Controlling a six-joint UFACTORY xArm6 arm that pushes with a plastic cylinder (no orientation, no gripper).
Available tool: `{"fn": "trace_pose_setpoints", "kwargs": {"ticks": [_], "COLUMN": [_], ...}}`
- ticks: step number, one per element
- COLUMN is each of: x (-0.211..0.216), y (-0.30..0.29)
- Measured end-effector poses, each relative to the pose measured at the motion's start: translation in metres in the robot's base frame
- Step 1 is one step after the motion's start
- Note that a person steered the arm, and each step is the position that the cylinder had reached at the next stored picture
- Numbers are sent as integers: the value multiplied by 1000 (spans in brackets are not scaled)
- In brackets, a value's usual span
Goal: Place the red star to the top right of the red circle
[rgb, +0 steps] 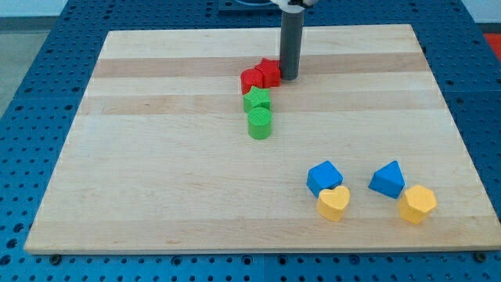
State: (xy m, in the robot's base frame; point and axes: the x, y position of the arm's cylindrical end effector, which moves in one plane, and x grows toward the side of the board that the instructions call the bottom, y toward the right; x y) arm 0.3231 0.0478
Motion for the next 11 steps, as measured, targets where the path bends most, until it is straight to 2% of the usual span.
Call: {"fn": "trace_pose_setpoints", "kwargs": {"ticks": [1, 2, 3, 4, 5, 6, 11], "x": [14, 49, 95, 99, 86, 50, 50], "y": [0, 36, 44, 41, 31, 6, -12]}}
